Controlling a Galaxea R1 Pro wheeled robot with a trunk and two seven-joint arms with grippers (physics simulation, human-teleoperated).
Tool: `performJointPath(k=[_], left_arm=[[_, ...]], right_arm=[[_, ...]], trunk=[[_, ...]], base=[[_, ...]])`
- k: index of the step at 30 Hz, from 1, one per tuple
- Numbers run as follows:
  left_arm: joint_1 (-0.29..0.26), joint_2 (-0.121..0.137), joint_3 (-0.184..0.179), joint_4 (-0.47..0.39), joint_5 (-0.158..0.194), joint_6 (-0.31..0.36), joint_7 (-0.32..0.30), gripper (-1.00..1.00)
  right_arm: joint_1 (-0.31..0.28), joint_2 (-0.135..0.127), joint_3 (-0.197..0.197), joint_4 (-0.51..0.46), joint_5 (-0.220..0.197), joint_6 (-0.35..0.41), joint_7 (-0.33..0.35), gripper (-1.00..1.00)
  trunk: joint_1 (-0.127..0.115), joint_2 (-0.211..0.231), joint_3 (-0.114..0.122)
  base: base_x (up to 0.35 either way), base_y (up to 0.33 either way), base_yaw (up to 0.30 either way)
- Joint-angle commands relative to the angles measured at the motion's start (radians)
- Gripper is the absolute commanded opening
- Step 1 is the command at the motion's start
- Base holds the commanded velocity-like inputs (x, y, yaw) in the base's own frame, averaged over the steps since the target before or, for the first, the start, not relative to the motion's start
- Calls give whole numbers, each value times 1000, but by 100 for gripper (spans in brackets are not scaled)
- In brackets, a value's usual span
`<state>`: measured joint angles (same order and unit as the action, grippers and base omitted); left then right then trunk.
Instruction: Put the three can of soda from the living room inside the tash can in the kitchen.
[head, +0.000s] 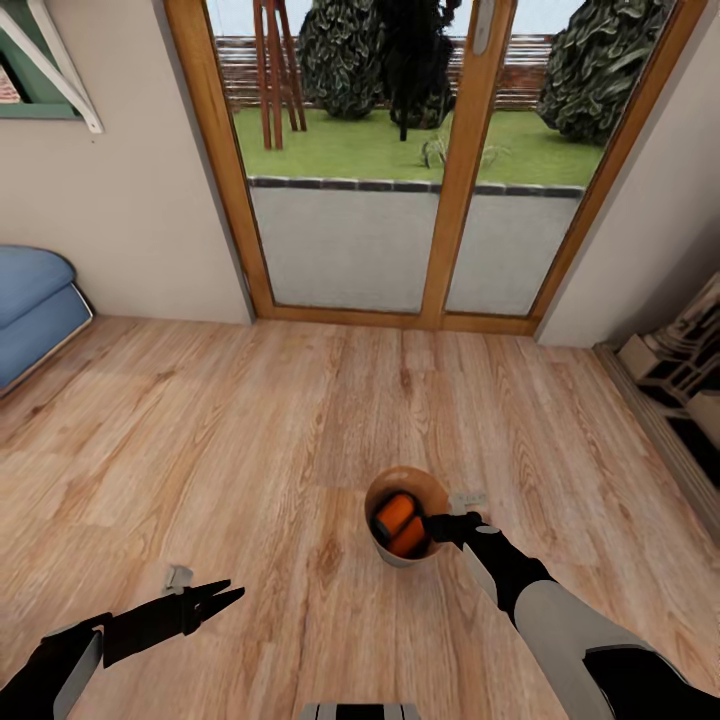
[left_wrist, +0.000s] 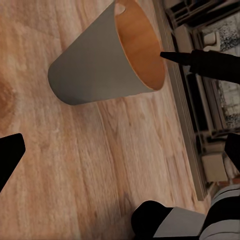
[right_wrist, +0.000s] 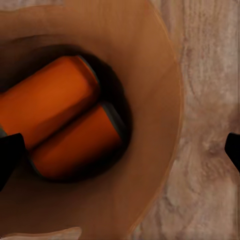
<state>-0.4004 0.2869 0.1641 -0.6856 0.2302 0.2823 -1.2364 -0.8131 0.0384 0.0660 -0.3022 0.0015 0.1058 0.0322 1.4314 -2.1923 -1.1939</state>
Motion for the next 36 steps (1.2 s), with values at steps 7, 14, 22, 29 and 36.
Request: performJointPath(k=[7,14,22,29,36], left_arm=[[0,0,0,0,0,0,0,100],[0,0,0,0,0,0,0,100],[0,0,0,0,0,0,0,100],[0,0,0,0,0,0,0,100],[0,0,0,0,0,0,0,100]], right_arm=[[0,1,0,0,0,0,0,100],[0,1,0,0,0,0,0,100],[0,1,0,0,0,0,0,100],[0,2,0,0,0,0,0,100],[0,2,0,0,0,0,0,100]], trunk=[[-27,49,22],[-54,98,44],[-84,154,69],[-111,203,91],[-138,252,113]], base=[[0,0,0],[0,0,0],[0,0,0],[0,0,0],[0,0,0]])
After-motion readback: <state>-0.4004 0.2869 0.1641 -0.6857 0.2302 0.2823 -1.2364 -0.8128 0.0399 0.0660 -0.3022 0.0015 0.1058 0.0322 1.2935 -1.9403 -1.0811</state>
